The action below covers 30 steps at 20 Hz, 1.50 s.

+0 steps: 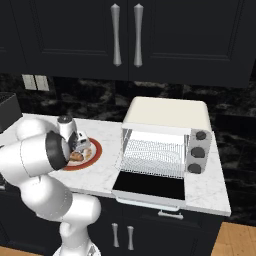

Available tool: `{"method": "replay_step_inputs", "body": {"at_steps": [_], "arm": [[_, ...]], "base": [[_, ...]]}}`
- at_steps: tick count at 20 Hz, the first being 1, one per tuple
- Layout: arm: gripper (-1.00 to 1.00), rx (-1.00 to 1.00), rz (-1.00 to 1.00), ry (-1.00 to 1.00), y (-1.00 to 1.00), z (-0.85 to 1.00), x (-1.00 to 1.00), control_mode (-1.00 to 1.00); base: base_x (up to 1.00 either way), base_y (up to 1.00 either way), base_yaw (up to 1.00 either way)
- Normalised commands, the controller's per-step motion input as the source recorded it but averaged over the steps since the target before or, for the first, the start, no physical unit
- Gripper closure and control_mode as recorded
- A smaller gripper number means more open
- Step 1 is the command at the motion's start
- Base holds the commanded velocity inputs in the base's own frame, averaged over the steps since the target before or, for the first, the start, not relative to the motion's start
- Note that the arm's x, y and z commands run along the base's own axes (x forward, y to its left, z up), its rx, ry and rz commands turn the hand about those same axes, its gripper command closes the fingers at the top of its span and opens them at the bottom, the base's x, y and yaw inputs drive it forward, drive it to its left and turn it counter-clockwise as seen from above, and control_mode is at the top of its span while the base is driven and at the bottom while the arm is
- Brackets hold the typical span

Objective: Pick up the kebab skewer and baguette bread, and place them inside the toaster oven. Close the toaster oven door and start by setting the timer.

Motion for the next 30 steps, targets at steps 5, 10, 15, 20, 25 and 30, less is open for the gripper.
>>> {"method": "replay_step_inputs", "body": {"at_steps": [5, 10, 15, 20, 25, 30], "arm": [[-1.0, 0.0, 0.0, 0.0, 0.0, -0.06, 0.23, -1.0], [-1.0, 0.0, 0.0, 0.0, 0.0, -0.11, 0.04, -1.0], [-1.0, 0.0, 0.0, 0.0, 0.0, -0.23, 0.0, -1.0], [1.0, 0.0, 0.02, 0.0, 0.0, -0.21, -0.01, -1.0], [1.0, 0.01, 0.05, -0.05, -0.06, -0.06, -0.53, -1.0], [1.0, 0.06, 0.06, -0.02, -0.18, 0.49, -0.95, -1.0]], "base": [[0.0, 0.0, 0.0], [0.0, 0.0, 0.0], [0.0, 0.0, 0.0], [0.0, 0.0, 0.0], [0.0, 0.0, 0.0], [0.0, 0.0, 0.0]]}}
